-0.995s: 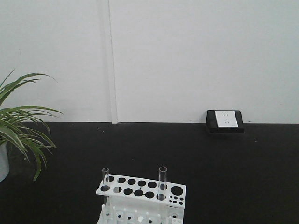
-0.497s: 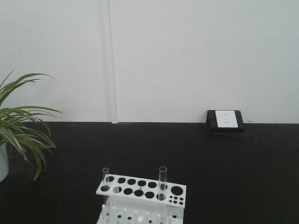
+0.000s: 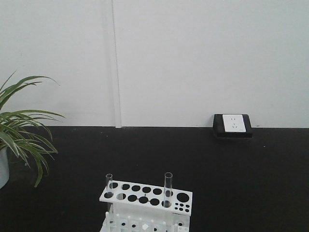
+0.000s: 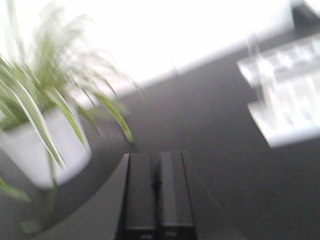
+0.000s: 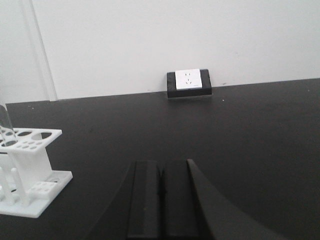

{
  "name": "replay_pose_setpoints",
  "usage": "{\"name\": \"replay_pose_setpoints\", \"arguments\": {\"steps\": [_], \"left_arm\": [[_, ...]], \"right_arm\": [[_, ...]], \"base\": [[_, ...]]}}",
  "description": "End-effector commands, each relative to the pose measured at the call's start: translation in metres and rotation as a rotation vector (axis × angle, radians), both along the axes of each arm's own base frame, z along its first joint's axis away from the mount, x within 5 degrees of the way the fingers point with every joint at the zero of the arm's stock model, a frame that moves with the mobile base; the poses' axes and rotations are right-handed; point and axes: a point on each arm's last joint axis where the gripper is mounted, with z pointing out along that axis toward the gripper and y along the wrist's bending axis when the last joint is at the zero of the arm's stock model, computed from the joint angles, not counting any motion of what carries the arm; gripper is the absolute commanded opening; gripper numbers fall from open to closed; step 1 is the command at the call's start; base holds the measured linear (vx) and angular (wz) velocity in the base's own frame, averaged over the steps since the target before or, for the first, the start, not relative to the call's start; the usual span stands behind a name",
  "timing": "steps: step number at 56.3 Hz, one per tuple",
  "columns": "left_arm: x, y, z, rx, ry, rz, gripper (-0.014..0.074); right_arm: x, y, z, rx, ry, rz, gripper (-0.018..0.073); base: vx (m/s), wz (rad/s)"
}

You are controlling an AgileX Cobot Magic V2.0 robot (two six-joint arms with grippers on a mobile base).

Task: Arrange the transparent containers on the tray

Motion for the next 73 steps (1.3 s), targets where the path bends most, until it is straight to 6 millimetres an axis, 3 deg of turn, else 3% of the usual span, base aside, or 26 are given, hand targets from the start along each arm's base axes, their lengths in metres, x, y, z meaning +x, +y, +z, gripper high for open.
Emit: {"name": "replay_pose_setpoints", "arguments": {"steps": [1,12,22,28,38,45,52,56,61,65,73], "left_arm": [[-0.002,0.003,0.009,-0.015,-0.191,0.025,-0.0006],[-0.004,0.004,0.017,-0.057,-0.278,0.039,-0.0006],[-0.002,0.005,0.009,-0.386,-0.173,0.015,-0.0006],[-0.002,0.005,0.008,-0.463,-0.159,0.011,-0.0006],[-0.006,0.010,0.025,-0.487,-0.321,0.027,-0.0006],[-0.015,0.010,0.060,-0.463,-0.415,0.006,-0.0006],[-0.024,0.009,0.118,-0.362,-0.479,-0.004,-0.0006],[-0.015,0.007,0.149,-0.312,-0.445,-0.002,-0.0006],[0.004,0.004,0.185,-0.297,-0.398,-0.009,-0.0006],[0.030,0.002,0.205,-0.292,-0.333,-0.009,-0.0006],[0.080,-0.001,0.216,-0.300,-0.227,0.003,-0.0006]], "right_arm": [[0.000,0.001,0.008,-0.010,-0.115,0.013,-0.0011],[-0.001,0.002,0.012,-0.009,-0.158,0.019,-0.0011],[-0.001,0.002,0.013,-0.008,-0.175,0.021,-0.0011],[-0.001,0.002,0.015,-0.008,-0.197,0.024,-0.0011],[-0.004,0.003,0.030,0.000,-0.317,0.038,-0.0011],[-0.014,0.003,0.070,0.002,-0.428,0.036,-0.0011],[-0.026,0.002,0.137,-0.018,-0.517,0.023,-0.0011],[-0.022,0.002,0.173,-0.066,-0.539,0.013,-0.0011],[0.000,0.003,0.209,-0.100,-0.519,0.009,-0.0011],[0.024,0.005,0.233,-0.109,-0.492,0.011,-0.0011],[0.072,0.007,0.253,-0.108,-0.442,0.021,-0.0011]], "base": [[0.00,0.00],[0.00,0.00],[0.00,0.00],[0.00,0.00],[0.00,0.00],[0.00,0.00],[0.00,0.00],[0.00,0.00],[0.00,0.00],[0.00,0.00],[0.00,0.00]]}}
